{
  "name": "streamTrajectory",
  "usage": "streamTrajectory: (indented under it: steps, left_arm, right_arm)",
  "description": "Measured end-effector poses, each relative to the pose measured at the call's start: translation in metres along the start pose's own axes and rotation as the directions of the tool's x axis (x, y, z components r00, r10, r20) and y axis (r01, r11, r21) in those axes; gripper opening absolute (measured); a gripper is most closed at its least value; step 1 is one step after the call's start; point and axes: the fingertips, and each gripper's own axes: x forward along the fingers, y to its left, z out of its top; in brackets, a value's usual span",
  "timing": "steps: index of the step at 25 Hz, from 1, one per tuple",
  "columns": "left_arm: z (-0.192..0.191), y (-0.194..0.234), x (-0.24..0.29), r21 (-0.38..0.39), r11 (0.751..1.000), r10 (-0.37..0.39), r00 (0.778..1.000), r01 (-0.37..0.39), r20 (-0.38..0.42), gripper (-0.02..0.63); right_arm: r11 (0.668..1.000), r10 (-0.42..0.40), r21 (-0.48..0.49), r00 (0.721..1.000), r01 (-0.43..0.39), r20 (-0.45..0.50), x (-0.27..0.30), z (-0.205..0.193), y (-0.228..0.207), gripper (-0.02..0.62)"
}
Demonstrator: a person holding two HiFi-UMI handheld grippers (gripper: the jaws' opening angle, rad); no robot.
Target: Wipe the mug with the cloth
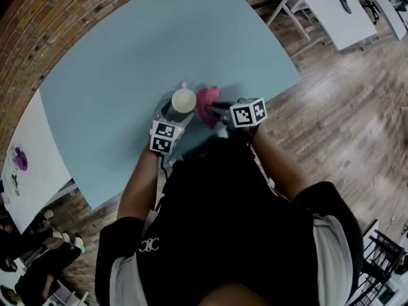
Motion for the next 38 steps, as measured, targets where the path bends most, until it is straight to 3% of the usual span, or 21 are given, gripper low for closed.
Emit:
streamTrajectory:
  steps: [4,11,12,13,14,15,20,23,27,32,35,38]
  left_arm:
    - [-0.001,-0.005,-0.015,-0.022,1.000,0.018,0.999,-0.018,0.028,0.391]
    - [0.005,0.004,-0.042,-0.042,0.996,0.077,0.994,-0.074,0.079,0.395]
    - [0.002,0.007,-0.050,-0.049,0.995,0.095,0.992,-0.092,0.077,0.362]
    - [-0.001,0.011,-0.058,-0.059,0.992,0.118,0.990,-0.114,0.074,0.263]
    - [-0.003,0.015,-0.066,-0.071,0.988,0.141,0.987,-0.135,0.075,0.071]
    - [-0.003,0.019,-0.074,-0.084,0.985,0.158,0.984,-0.151,0.083,0.006]
    - [-0.008,0.036,-0.105,-0.210,0.956,0.238,0.961,-0.206,0.139,0.006]
    - [-0.013,0.044,-0.112,-0.262,0.937,0.273,0.953,-0.233,0.128,0.006]
    - [-0.020,0.064,-0.127,-0.272,0.931,0.287,0.948,-0.242,0.137,0.006]
    - [-0.039,0.081,-0.153,-0.243,0.949,0.246,0.955,-0.202,0.167,0.006]
    - [-0.045,0.089,-0.166,-0.216,0.964,0.198,0.961,-0.156,0.193,0.006]
    - [-0.051,0.100,-0.172,-0.174,0.975,0.171,0.966,-0.137,0.194,0.006]
  right_arm:
    - [0.993,-0.067,-0.098,0.996,0.072,0.053,-0.024,0.014,0.001,0.041]
    - [0.988,-0.054,-0.139,0.994,0.067,0.093,-0.026,0.027,0.017,0.041]
    - [0.987,-0.060,-0.146,0.993,0.074,0.097,-0.025,0.029,0.017,0.041]
    - [0.984,-0.070,-0.158,0.992,0.086,0.102,-0.024,0.030,0.017,0.041]
    - [0.979,-0.087,-0.176,0.990,0.106,0.110,-0.024,0.032,0.017,0.041]
    - [0.970,-0.109,-0.202,0.987,0.132,0.121,-0.025,0.035,0.016,0.041]
    - [0.899,-0.213,-0.346,0.958,0.269,0.190,-0.027,0.039,0.016,0.041]
    - [0.874,-0.269,-0.353,0.938,0.334,0.220,-0.033,0.041,0.010,0.041]
    - [0.842,-0.339,-0.348,0.906,0.413,0.255,-0.027,0.049,0.007,0.041]
    - [0.819,-0.420,-0.257,0.841,0.514,0.342,-0.023,0.046,0.013,0.041]
    - [0.773,-0.497,-0.187,0.763,0.606,0.414,-0.032,0.033,0.024,0.041]
    - [0.718,-0.577,-0.096,0.667,0.689,0.472,-0.044,0.021,0.036,0.041]
